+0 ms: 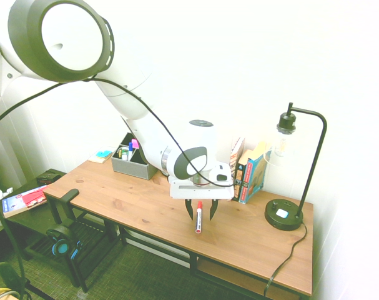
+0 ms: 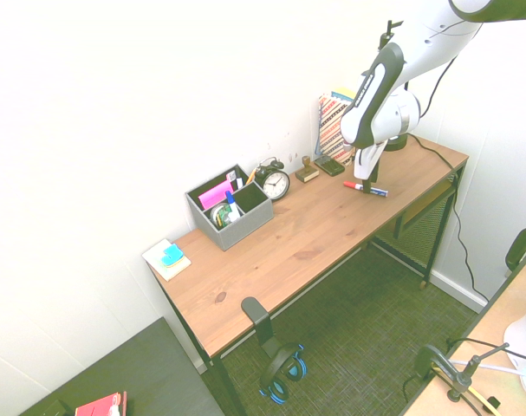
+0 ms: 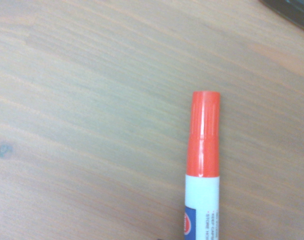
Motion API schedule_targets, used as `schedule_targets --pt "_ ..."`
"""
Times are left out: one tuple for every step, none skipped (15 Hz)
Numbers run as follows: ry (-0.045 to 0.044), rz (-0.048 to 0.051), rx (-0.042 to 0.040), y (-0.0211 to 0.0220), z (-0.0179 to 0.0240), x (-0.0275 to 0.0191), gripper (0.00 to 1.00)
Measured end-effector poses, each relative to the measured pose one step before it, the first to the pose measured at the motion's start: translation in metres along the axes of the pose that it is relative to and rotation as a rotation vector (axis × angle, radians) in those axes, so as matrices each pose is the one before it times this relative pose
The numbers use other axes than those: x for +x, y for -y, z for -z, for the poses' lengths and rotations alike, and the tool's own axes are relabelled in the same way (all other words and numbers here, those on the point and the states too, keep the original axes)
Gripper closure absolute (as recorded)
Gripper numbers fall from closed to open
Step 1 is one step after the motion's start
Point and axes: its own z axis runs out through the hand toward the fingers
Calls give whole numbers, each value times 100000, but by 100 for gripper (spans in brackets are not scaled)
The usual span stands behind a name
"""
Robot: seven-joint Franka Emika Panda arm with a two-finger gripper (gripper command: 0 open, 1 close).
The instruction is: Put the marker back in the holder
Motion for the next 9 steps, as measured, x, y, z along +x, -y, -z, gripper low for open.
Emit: schedule_targets --pt "191 -75 -55 -56 -109 -31 100" --pt "368 6 -100 -17 -212 -69 100" --pt "394 35 -108 -1 -240 -78 100" --pt "319 49 -81 13 -210 -67 100" --pt "6 27 12 19 -2 -4 100" --pt "8 25 3 14 -1 -5 100" --pt "9 11 -2 6 -3 -4 100" --pt "3 7 -1 3 0 -3 100" --pt "-57 8 14 9 32 10 100"
